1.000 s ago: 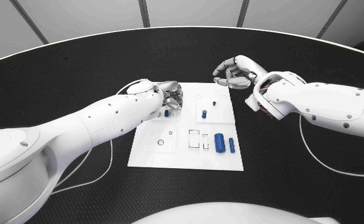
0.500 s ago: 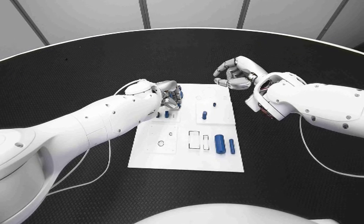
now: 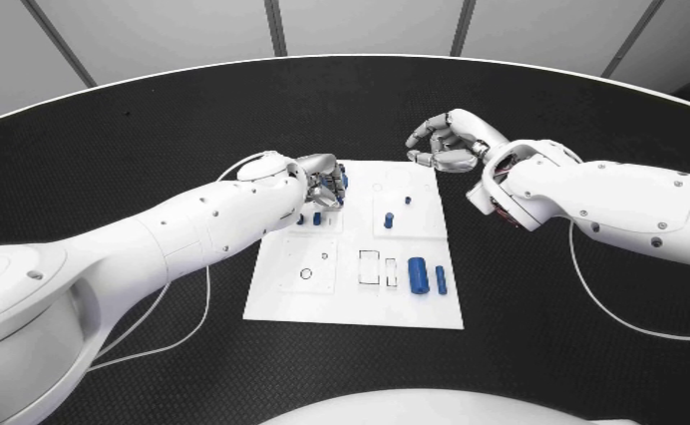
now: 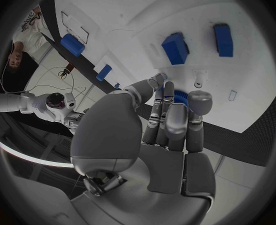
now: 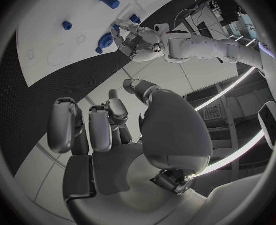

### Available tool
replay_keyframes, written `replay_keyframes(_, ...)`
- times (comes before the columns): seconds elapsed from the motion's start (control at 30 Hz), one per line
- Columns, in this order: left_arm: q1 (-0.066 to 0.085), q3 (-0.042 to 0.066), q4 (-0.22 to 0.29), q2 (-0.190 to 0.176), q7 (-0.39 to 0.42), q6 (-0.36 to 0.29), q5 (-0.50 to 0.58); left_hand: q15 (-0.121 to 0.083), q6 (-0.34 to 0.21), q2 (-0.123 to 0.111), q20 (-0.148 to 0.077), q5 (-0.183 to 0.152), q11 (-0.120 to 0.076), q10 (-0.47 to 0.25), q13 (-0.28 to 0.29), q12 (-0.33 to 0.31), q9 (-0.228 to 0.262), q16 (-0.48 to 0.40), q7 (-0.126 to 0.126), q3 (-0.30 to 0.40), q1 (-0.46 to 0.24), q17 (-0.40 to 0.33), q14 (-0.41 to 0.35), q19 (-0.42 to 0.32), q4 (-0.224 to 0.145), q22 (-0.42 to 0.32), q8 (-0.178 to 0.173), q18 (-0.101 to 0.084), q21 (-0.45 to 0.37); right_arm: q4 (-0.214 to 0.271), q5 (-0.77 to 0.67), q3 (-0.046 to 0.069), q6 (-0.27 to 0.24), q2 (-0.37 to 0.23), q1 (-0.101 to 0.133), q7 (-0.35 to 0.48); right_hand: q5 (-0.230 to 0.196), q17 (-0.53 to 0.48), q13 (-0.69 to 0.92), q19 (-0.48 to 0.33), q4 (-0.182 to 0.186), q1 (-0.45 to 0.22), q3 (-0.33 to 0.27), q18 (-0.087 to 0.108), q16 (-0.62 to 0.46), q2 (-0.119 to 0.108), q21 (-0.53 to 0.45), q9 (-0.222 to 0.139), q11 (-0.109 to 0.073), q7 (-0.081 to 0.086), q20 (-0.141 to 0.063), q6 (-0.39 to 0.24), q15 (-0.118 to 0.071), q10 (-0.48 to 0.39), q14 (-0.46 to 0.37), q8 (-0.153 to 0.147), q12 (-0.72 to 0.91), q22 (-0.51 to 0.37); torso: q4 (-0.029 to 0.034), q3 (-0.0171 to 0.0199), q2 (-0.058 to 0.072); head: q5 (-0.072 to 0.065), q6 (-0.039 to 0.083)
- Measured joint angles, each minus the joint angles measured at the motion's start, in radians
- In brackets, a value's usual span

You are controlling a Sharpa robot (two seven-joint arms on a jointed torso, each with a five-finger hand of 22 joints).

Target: Assemble the parts on the task board

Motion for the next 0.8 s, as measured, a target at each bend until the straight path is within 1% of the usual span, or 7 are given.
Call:
replay_keyframes(0.1, 0.004, 0.0, 0.007, -0.006, -0.002, 0.002, 0.003, 0.0, 0.0, 0.0, 0.0, 0.0, 0.0, 0.0, 0.0, 0.0, 0.0, 0.0, 0.0, 0.0, 0.0, 0.0, 0.0, 0.0, 0.0, 0.0, 0.0, 0.0, 0.0, -0.001, 0.0, 0.0, 0.0, 0.0, 0.0, 0.0, 0.0, 0.0, 0.0, 0.0, 0.0, 0.0, 0.0, 0.0, 0.0, 0.0, 0.0, 0.0, 0.0, 0.0, 0.0, 0.0, 0.0, 0.0, 0.0, 0.0, 0.0, 0.0, 0.0004, 0.0, 0.0, 0.001, 0.0)
replay_keyframes(0.3, 0.021, 0.0, 0.034, -0.03, -0.013, 0.008, 0.025, 0.0, 0.0, 0.0, 0.0, 0.0, 0.0, 0.0, 0.0, 0.0, 0.0, 0.0, 0.0, 0.0, 0.0, -0.003, 0.0, 0.0, 0.0, 0.0, 0.0, 0.0, 0.0, -0.007, 0.0, 0.0, 0.0, 0.0, 0.0, 0.001, 0.0, 0.0, 0.0, 0.0, 0.0, 0.0, 0.0, 0.0, 0.0, 0.0, 0.0, 0.0, 0.0, 0.0, 0.0, 0.0, 0.0, 0.0, 0.0, 0.0, 0.0, 0.0, 0.0029, -0.0006, -0.002, 0.002, 0.001)
replay_keyframes(0.37, 0.028, 0.001, 0.045, -0.04, -0.016, 0.01, 0.032, 0.0, 0.0, 0.0, 0.0, 0.0, 0.0, 0.0, 0.0, 0.0, 0.001, 0.0, 0.0, 0.0, 0.0, -0.003, 0.0, 0.0, 0.0, 0.0, 0.0, 0.0, 0.0, -0.008, 0.0, 0.0, 0.0, 0.0, 0.0, 0.002, 0.0, 0.0, 0.0, 0.0, 0.0, 0.0, 0.0, 0.0, 0.0, 0.0, 0.0, 0.0, 0.0, 0.0, 0.0, 0.0, 0.0, 0.0, 0.0, 0.001, 0.0, 0.0, 0.0035, -0.0006, -0.002, 0.002, 0.001)
replay_keyframes(0.6, 0.063, 0.002, 0.087, -0.084, -0.032, 0.016, 0.052, -0.004, 0.004, 0.0, 0.0, 0.0, -0.004, 0.004, 0.0, 0.0, 0.001, 0.0, 0.004, 0.0, 0.0, -0.008, -0.004, 0.0, 0.0, 0.001, 0.0, 0.0, 0.0, -0.015, 0.0, 0.0, 0.001, 0.002, 0.0, 0.004, 0.0, 0.0, 0.0, 0.0, 0.0, 0.0, 0.0, 0.0, 0.0, 0.0, 0.0, -0.001, 0.0, 0.0, 0.0, 0.0, 0.0, 0.0, 0.0, 0.004, 0.0, 0.0, 0.0064, -0.0012, -0.006, 0.004, 0.005)
replay_keyframes(0.67, 0.074, 0.003, 0.094, -0.099, -0.037, 0.02, 0.056, -0.004, 0.007, 0.0, 0.0, 0.0, -0.004, 0.004, 0.0, 0.0, 0.001, 0.0, 0.0, 0.0, 0.0, -0.01, -0.004, 0.0, 0.0, 0.001, 0.0, 0.0, 0.0, -0.016, 0.0, 0.0, 0.001, 0.002, 0.0, 0.004, 0.0, 0.0, 0.0, 0.0, 0.0, 0.0, 0.0, 0.0, 0.0, 0.0, 0.0, -0.001, 0.0, 0.0, 0.0, 0.0, 0.0, 0.0, 0.0, 0.004, 0.0, 0.0, 0.0073, -0.0012, -0.007, 0.005, 0.005)
replay_keyframes(0.8, 0.087, 0.003, 0.096, -0.122, -0.044, 0.029, 0.068, -0.004, 0.007, 0.0, 0.0, 0.0, -0.004, 0.004, 0.0, 0.0, 0.001, 0.0, 0.0, 0.0, 0.0, -0.01, -0.004, 0.0, 0.0, 0.001, 0.0, 0.0, 0.0, -0.017, 0.0, 0.0, 0.001, 0.002, 0.0, 0.004, 0.0, 0.0, 0.0, 0.0, 0.0, 0.0, 0.0, 0.0, 0.0, 0.0, 0.0, -0.001, 0.0, 0.0, 0.0, 0.0, 0.0, 0.0, 0.0, 0.004, 0.0, 0.0, 0.0082, -0.0013, -0.008, 0.005, 0.005)
